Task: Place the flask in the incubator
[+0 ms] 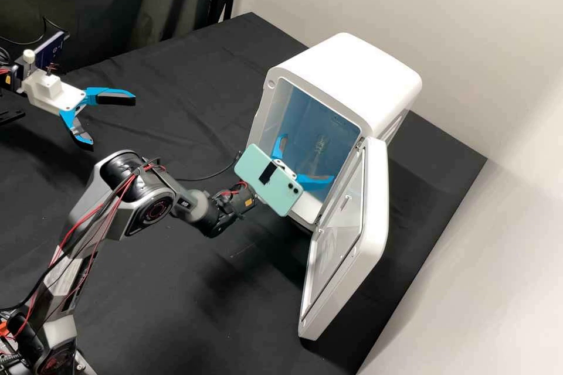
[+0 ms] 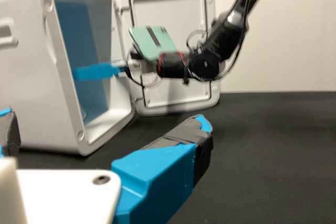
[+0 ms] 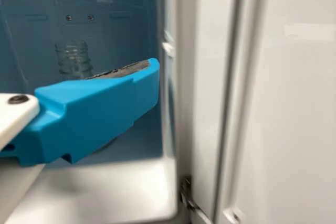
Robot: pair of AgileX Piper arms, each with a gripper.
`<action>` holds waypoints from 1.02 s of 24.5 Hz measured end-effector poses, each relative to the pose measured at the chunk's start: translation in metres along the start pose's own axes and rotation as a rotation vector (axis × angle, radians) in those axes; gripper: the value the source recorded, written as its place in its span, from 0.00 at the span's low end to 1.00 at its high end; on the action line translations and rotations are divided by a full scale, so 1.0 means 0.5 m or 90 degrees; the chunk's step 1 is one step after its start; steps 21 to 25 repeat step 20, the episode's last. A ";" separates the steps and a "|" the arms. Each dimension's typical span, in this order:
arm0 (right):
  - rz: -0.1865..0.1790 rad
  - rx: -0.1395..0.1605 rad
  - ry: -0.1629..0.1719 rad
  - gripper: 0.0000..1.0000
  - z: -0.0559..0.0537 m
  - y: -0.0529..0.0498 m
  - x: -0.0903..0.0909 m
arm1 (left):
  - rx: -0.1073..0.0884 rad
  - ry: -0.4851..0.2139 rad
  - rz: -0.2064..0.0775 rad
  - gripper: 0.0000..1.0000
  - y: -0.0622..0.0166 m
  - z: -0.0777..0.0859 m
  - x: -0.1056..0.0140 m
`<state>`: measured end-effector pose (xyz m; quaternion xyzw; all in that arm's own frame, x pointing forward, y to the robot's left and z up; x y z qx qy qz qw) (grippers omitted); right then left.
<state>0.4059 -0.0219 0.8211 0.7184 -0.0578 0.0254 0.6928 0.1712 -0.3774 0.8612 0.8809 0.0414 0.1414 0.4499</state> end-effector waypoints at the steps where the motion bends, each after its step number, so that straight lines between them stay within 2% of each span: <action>1: 0.005 -0.001 -0.001 1.00 0.008 0.001 -0.023 | 0.003 -0.002 0.009 1.00 0.006 0.002 -0.002; 2: 0.015 -0.001 0.000 1.00 0.013 0.004 -0.043 | 0.006 -0.003 0.020 1.00 0.012 0.003 -0.004; 3: 0.025 0.001 0.003 1.00 0.014 0.006 -0.066 | -0.007 -0.005 0.028 1.00 0.017 0.005 -0.006; 4: 0.027 0.001 0.002 1.00 0.014 0.006 -0.086 | -0.012 -0.006 0.033 1.00 0.019 0.006 -0.007; 5: 0.023 0.001 -0.004 1.00 0.016 0.005 -0.104 | -0.019 -0.011 0.037 1.00 0.022 0.008 -0.008; 7: 0.016 -0.012 -0.020 1.00 0.012 0.012 -0.150 | -0.034 -0.022 0.044 1.00 0.026 0.015 -0.009; 9: 0.012 -0.012 -0.035 1.00 0.010 0.018 -0.191 | -0.034 -0.029 0.042 1.00 0.025 0.019 -0.008; 11: 0.010 -0.012 -0.037 1.00 0.004 0.024 -0.218 | -0.039 -0.032 0.041 1.00 0.023 0.023 -0.010; 12: 0.007 -0.011 -0.039 1.00 0.004 0.024 -0.229 | -0.050 -0.028 0.040 1.00 0.019 0.026 -0.012; 14: 0.006 -0.002 -0.040 1.00 0.001 0.027 -0.248 | -0.055 -0.034 0.029 1.00 0.011 0.032 -0.017; 17: 0.004 0.009 -0.037 1.00 -0.004 0.035 -0.275 | -0.056 -0.047 0.019 1.00 0.005 0.039 -0.021; 20: 0.013 0.027 -0.037 1.00 -0.006 0.046 -0.296 | -0.056 -0.047 0.019 1.00 0.005 0.039 -0.021; 25: 0.013 0.027 -0.037 1.00 -0.006 0.046 -0.296 | -0.056 -0.047 0.019 1.00 0.005 0.039 -0.021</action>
